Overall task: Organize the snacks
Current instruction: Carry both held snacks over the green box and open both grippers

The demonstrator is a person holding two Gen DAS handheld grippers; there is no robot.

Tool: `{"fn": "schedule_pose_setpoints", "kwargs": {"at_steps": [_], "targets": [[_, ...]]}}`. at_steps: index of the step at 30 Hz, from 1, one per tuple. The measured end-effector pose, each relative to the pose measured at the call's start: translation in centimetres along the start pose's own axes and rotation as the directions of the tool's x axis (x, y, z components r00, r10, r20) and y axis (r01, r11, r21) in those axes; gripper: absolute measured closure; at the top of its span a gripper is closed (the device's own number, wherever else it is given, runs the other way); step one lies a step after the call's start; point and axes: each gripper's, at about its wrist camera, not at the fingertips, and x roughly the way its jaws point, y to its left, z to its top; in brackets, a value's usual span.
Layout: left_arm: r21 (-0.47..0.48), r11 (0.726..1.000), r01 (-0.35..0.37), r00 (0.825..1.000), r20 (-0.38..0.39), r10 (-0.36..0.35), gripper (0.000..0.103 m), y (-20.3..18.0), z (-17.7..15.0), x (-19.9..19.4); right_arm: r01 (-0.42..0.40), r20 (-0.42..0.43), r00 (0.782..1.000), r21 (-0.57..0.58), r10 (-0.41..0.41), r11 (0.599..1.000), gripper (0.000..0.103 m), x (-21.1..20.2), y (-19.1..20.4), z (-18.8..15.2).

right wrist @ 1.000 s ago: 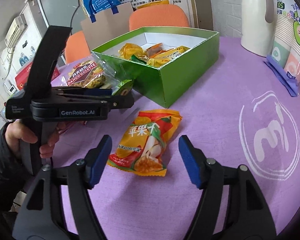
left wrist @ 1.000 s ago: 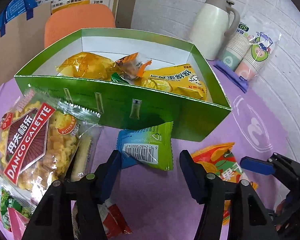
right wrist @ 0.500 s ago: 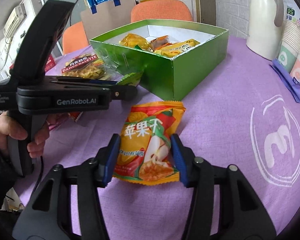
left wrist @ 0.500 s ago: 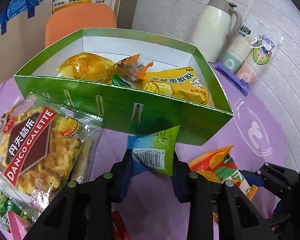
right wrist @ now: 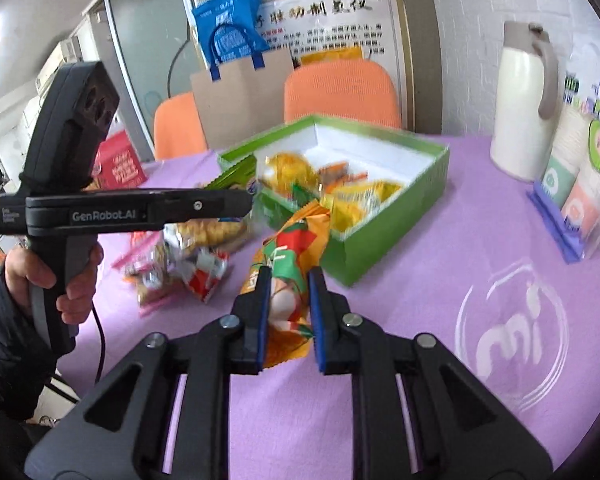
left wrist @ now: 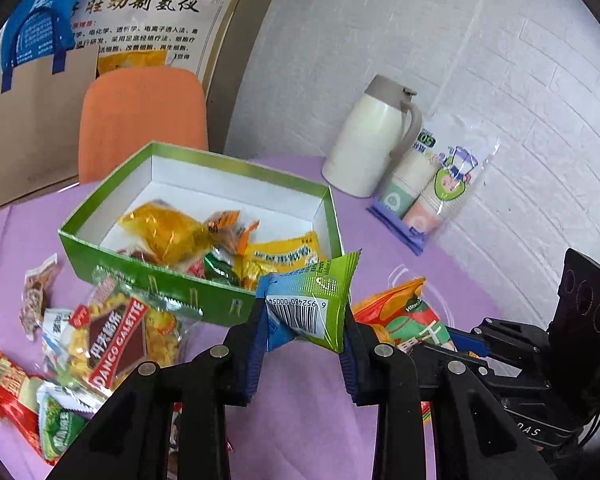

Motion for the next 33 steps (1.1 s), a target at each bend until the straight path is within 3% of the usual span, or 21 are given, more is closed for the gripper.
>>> {"fn": "schedule_pose_setpoints", "kwargs": {"at_steps": [5, 10, 21, 23, 24, 25, 26, 28, 30, 33], "targets": [[-0.038, 0.999, -0.026, 0.999, 0.038, 0.027, 0.071, 0.6, 3.5, 0.5, 0.051, 0.053, 0.997, 0.015, -0.052, 0.999, 0.084, 1.4, -1.5, 3.9], [-0.072, 0.994, -0.076, 0.997, 0.030, 0.078, 0.071, 1.8, 6.0, 3.2, 0.094, 0.049, 0.994, 0.056, -0.097, 0.994, 0.084, 4.2, -3.5, 6.2], [-0.117, 0.985, -0.128, 0.991, -0.050, 0.123, 0.069, 4.9, 7.5, 9.9, 0.122, -0.029, 0.992, 0.153, -0.119, 0.981, 0.083, 11.1, -7.6, 7.5], [-0.121, 0.984, -0.131, 0.991, -0.056, 0.125, 0.062, 5.2, 7.4, 10.4, 0.133, -0.043, 0.991, 0.108, -0.129, 0.985, 0.074, 11.9, -7.4, 7.4], [-0.121, 0.983, -0.136, 0.990, -0.065, 0.129, 0.054, 5.3, 7.4, 10.5, 0.146, -0.057, 0.988, 0.068, -0.142, 0.987, 0.052, 12.2, -7.0, 7.3], [-0.125, 0.981, -0.149, 0.987, -0.072, 0.141, 0.032, 5.5, 7.2, 10.6, 0.172, -0.050, 0.984, 0.036, -0.170, 0.984, 0.036, 12.1, -6.8, 7.1], [-0.131, 0.978, -0.165, 0.985, -0.062, 0.158, 0.020, 5.6, 7.0, 10.4, 0.191, -0.024, 0.981, 0.010, -0.191, 0.982, 0.032, 11.7, -6.4, 6.8], [-0.141, 0.974, -0.179, 0.984, -0.019, 0.178, 0.016, 5.9, 6.5, 9.8, 0.197, 0.016, 0.980, -0.035, -0.196, 0.980, 0.023, 10.8, -5.8, 6.1], [-0.150, 0.970, -0.189, 0.982, -0.031, 0.187, 0.015, 6.1, 6.3, 9.6, 0.197, 0.015, 0.980, -0.047, -0.196, 0.979, 0.016, 10.4, -5.7, 5.5], [-0.148, 0.966, -0.212, 0.977, -0.047, 0.207, 0.015, 6.1, 6.1, 9.1, 0.189, -0.001, 0.982, -0.042, -0.189, 0.981, 0.016, 9.8, -5.6, 5.0]]}}
